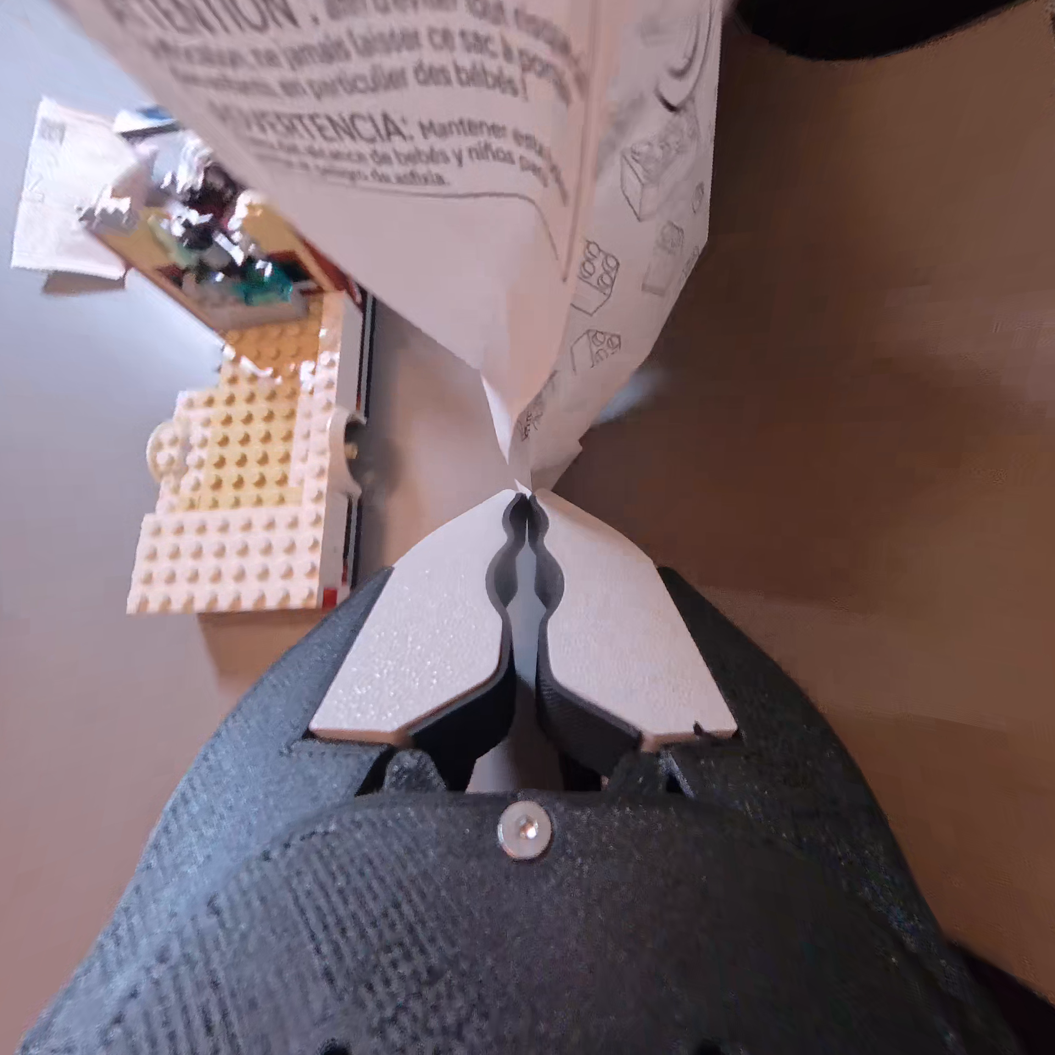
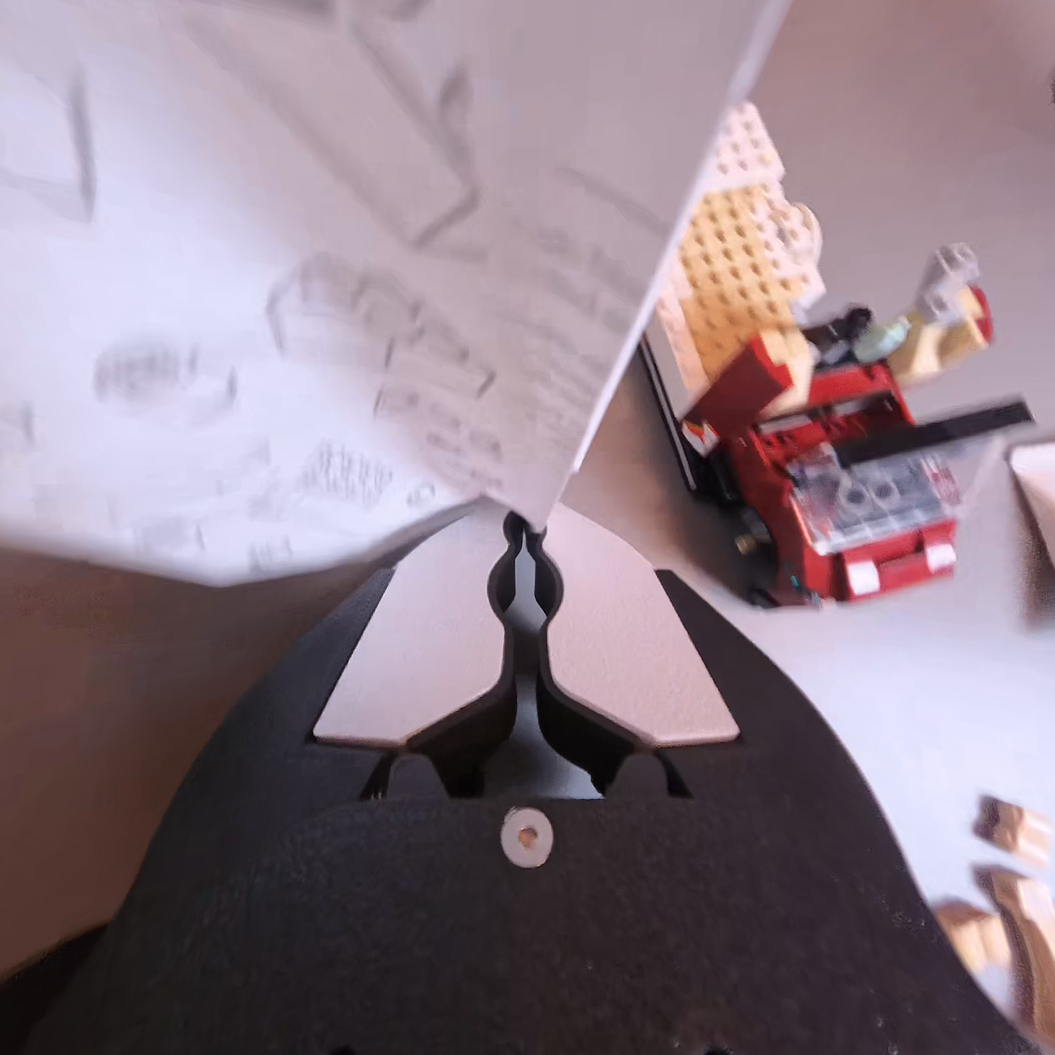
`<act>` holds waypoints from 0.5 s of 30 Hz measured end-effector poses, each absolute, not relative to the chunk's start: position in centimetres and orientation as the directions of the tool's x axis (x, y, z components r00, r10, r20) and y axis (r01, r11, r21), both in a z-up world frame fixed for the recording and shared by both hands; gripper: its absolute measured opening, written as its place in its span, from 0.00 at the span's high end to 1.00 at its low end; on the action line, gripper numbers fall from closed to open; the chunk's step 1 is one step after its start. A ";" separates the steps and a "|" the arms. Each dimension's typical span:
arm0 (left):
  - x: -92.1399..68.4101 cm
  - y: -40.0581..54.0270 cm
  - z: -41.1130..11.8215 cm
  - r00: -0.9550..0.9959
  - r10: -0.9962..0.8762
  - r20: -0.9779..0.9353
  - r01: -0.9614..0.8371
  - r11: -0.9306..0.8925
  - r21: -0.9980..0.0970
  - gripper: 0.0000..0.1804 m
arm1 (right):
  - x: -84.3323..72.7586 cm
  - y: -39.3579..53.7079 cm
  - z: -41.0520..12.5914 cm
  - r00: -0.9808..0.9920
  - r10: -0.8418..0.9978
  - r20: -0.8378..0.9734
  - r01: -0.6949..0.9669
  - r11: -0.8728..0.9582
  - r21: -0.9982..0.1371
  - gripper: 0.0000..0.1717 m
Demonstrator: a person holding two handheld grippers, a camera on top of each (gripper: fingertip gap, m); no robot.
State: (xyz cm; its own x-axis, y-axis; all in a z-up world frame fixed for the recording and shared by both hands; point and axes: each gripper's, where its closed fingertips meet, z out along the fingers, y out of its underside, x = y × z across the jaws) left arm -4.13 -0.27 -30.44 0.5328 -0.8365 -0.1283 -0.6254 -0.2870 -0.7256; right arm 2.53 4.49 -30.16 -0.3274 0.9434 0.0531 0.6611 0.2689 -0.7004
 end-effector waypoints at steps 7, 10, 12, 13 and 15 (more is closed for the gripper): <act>-7.6 -0.4 -29.4 0.609 -0.788 -0.089 -0.543 -0.332 -0.771 1.00 | 4.6 7.6 -29.0 -0.207 0.978 0.019 0.655 0.152 -0.740 1.00; -7.7 -0.6 -29.8 0.597 -0.799 -0.074 -0.550 -0.339 -0.763 1.00 | 4.7 7.4 -29.0 -0.222 0.975 0.011 0.648 0.156 -0.745 0.92; -7.9 -0.6 -30.0 0.597 -0.800 -0.069 -0.548 -0.344 -0.762 1.00 | 4.8 7.2 -28.6 -0.245 0.970 0.004 0.626 0.161 -0.763 0.84; -8.0 -0.6 -30.0 0.595 -0.801 -0.067 -0.547 -0.343 -0.764 1.00 | 4.7 7.1 -28.5 -0.253 0.967 0.010 0.613 0.168 -0.772 0.81; -8.1 -0.6 -30.0 0.595 -0.802 -0.057 -0.541 -0.347 -0.766 1.00 | 4.5 6.9 -28.1 -0.268 0.963 0.016 0.588 0.177 -0.789 0.79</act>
